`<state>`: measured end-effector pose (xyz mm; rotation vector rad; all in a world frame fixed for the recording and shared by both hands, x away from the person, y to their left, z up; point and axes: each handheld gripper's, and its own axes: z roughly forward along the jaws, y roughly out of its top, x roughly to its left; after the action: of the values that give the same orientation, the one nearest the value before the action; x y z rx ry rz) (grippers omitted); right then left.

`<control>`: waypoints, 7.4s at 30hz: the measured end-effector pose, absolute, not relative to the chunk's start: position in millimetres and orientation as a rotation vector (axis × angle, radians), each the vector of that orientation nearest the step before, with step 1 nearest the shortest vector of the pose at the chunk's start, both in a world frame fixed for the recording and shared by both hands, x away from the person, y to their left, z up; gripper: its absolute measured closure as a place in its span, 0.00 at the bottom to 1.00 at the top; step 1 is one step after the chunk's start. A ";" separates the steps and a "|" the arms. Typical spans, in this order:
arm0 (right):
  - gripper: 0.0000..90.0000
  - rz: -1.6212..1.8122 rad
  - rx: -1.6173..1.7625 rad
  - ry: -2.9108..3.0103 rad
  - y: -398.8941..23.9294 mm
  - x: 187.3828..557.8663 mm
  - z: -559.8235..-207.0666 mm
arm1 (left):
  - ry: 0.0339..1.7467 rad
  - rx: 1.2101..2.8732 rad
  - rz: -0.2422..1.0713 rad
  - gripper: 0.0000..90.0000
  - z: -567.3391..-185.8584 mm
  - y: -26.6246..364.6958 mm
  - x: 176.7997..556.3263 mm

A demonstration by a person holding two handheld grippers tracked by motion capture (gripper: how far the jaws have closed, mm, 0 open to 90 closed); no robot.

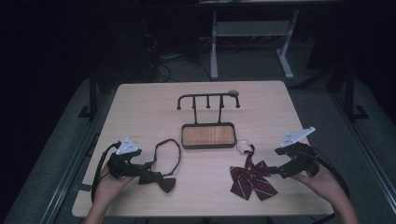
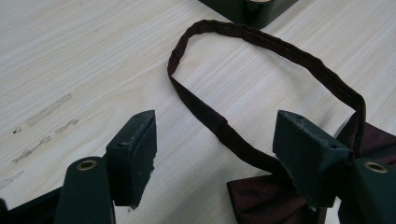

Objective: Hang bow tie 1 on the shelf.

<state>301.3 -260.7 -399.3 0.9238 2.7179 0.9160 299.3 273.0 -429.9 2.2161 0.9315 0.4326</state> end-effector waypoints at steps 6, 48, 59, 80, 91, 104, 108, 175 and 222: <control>0.26 0.853 0.900 2.758 -243.6 313.6 -394.6 | 0.929 2.210 0.444 0.34 -428.1 274.2 297.9; 0.57 0.631 1.009 2.851 -201.6 399.8 -412.7 | 0.926 2.202 0.450 0.35 -428.8 276.2 298.8; 0.61 0.591 1.070 2.835 -199.9 410.0 -422.1 | 0.927 2.200 0.447 0.35 -428.8 275.7 298.5; 0.71 0.502 1.123 2.844 -197.3 417.4 -435.8 | 0.923 2.201 0.444 0.35 -429.5 274.5 298.4; 0.73 0.447 1.113 2.842 -192.3 417.1 -438.5 | 0.919 2.207 0.446 0.35 -429.8 274.5 298.8; 0.85 0.395 1.100 2.829 -188.7 416.0 -441.2 | 0.920 2.208 0.444 0.35 -429.8 274.8 298.7; 0.88 0.392 1.097 2.822 -188.9 415.2 -441.3 | 0.917 2.210 0.446 0.35 -429.8 274.7 298.6; 0.96 0.765 0.709 2.983 -197.3 374.6 -324.3 | 0.913 2.209 0.441 0.35 -430.8 271.6 297.7; 0.97 0.791 0.665 2.913 -189.3 385.4 -267.3 | 0.909 2.216 0.437 0.35 -430.8 272.0 297.7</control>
<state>385.4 -189.3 -267.3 0.6654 2.9131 0.7915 297.7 272.0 -430.8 2.2161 0.9090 0.4373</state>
